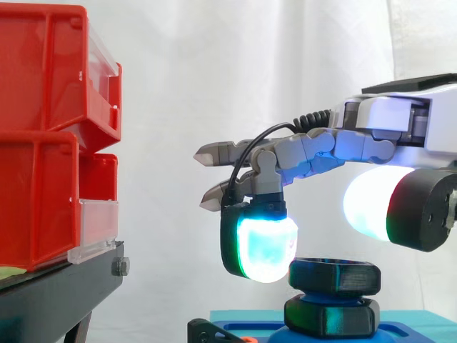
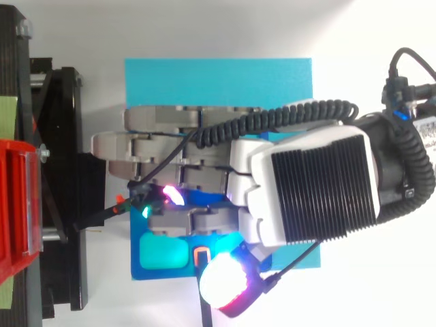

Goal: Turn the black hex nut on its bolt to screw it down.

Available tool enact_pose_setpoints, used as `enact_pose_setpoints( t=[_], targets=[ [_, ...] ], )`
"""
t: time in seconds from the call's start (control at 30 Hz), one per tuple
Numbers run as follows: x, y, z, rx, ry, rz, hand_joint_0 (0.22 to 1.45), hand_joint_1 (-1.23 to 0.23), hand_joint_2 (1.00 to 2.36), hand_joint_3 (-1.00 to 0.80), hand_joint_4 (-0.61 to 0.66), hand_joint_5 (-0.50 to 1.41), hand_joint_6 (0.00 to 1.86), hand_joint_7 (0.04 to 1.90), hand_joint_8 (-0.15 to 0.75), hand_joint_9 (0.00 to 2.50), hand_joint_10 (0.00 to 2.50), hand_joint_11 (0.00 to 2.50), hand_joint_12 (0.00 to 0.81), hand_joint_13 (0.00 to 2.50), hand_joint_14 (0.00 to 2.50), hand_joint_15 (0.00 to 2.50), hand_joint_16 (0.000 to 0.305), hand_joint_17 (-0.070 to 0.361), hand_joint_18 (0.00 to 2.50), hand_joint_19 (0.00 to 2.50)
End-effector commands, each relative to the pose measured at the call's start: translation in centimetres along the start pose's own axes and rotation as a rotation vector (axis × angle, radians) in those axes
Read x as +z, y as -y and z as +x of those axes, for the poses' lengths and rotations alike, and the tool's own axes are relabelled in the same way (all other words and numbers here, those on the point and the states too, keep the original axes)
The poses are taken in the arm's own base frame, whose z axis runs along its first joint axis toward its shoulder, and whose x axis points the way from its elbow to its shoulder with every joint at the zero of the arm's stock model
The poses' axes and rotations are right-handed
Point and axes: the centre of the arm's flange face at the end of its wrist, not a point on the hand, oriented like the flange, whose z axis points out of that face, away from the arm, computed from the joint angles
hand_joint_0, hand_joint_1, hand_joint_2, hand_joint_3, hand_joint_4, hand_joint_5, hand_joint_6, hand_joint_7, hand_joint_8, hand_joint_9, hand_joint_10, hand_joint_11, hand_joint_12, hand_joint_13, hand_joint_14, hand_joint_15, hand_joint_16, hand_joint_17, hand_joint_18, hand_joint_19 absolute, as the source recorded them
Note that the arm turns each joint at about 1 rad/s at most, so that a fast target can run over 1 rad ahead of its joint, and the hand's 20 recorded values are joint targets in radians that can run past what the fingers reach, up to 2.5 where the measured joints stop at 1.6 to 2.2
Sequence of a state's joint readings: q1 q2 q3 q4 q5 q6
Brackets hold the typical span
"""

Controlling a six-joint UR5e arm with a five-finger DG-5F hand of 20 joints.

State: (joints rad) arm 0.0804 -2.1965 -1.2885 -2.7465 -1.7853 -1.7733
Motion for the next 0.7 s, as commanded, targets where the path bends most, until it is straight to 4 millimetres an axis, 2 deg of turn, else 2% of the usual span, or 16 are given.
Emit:
enact_pose_setpoints(
  t=[0.0, 0.27, 0.67],
  targets=[
    [-0.5, 0.9, 0.2, 0.0, -0.005, -0.004, 0.5, -0.08, 1.0, -0.5, 0.22, -0.08, 0.5, 1.4, 0.295, 0.46, 0.0, 0.1, 0.342, 0.16, 0.0, 0.0, 0.049, 0.11, 0.12, 0.18],
    [-1.4, 2.7, 0.5, -0.002, 0.0, -0.007, 0.5, -0.08, 1.0, -0.5, 0.23, -0.08, 0.5, 1.39, 0.297, 0.46, 0.0, 0.1, 0.343, 0.16, 0.0, 0.0, 0.049, 0.109, 0.12, 0.18],
    [-1.8, 4.0, 0.4, -0.012, 0.028, -0.005, 0.5, -0.08, 1.0, -0.5, 0.24, -0.08, 0.5, 1.36, 0.297, 0.47, 0.0, 0.1, 0.345, 0.16, 0.0, 0.0, 0.049, 0.109, 0.12, 0.19]
  ],
)
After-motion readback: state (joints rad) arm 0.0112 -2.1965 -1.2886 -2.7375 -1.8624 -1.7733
